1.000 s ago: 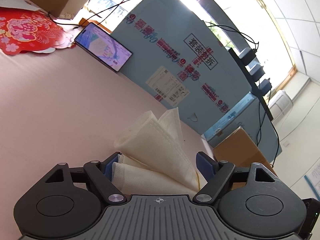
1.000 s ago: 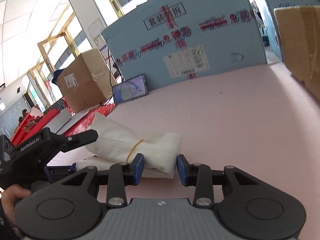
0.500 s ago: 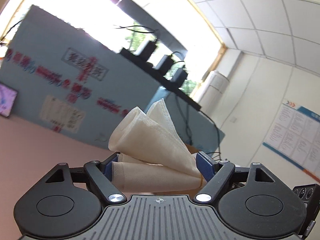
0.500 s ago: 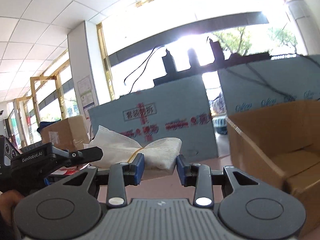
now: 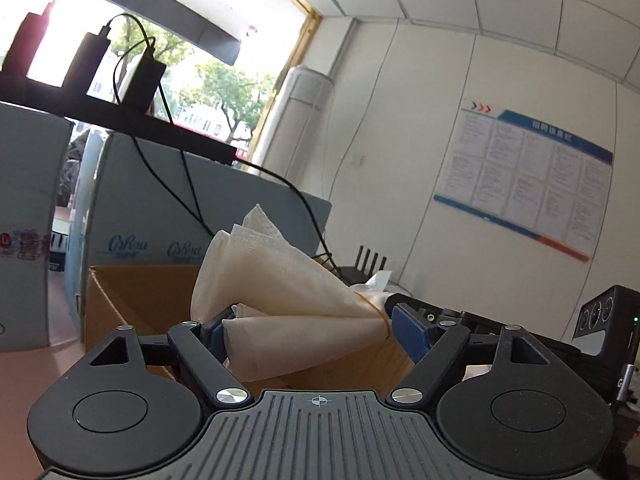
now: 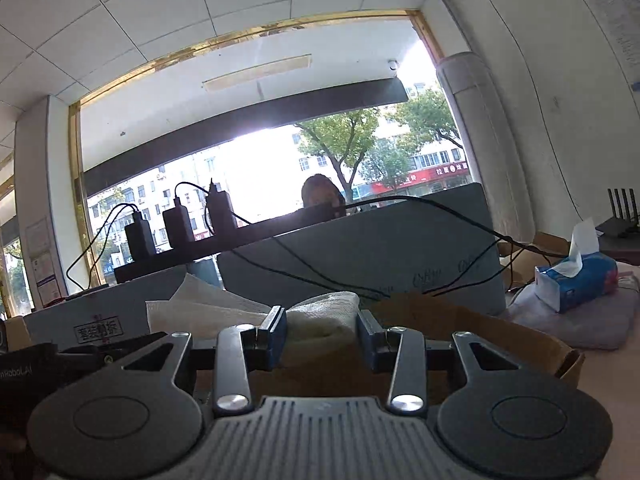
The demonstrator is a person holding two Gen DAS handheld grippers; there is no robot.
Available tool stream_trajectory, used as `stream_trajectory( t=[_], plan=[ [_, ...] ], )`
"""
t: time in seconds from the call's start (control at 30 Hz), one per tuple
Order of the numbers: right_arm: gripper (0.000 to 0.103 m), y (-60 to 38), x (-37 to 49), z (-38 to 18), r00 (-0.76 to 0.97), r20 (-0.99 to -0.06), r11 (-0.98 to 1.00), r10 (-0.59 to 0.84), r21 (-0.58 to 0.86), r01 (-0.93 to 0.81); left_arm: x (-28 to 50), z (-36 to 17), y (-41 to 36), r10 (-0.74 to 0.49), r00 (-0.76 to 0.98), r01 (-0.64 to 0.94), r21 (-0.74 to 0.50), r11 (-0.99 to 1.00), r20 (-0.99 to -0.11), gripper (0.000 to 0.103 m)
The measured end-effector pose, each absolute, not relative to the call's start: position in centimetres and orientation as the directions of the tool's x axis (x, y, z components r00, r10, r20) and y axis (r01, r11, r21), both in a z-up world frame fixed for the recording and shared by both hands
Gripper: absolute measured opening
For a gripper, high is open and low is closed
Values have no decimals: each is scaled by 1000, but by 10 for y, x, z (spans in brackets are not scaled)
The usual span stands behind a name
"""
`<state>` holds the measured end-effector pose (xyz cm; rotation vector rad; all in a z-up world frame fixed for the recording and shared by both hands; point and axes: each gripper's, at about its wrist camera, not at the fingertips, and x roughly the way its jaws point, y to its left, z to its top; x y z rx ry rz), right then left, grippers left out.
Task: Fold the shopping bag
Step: 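Carry the bundle into the open cardboard box with the left gripper and release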
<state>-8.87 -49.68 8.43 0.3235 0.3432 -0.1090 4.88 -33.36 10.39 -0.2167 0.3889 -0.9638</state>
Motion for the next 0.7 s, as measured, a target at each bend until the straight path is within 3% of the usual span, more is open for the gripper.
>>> stream_trajectory(
  t=[0.23,0.37,0.43,0.53,0.6,0.7],
  plan=[
    [46,-560,-66,94,881,-444,914,-161,269,303,78,87,-366,-752,431,709,-328,624,-499,83],
    [46,-560,-49,59,831,-536,916,-148,242,319,83,84,-370,-709,421,704,-289,649,-565,85],
    [48,-556,-47,58,818,-551,921,-163,213,327,81,82,-374,-688,428,712,-250,656,-586,90],
    [55,-549,-41,57,802,-566,924,-193,171,343,75,88,-374,-700,468,721,-225,655,-539,91],
    [56,-545,-37,56,790,-575,925,-213,143,353,67,96,-363,-728,505,727,-226,648,-463,92],
    [63,-527,-46,65,826,-509,931,-241,117,344,51,107,-338,-761,561,739,-217,638,-327,99]
  ],
)
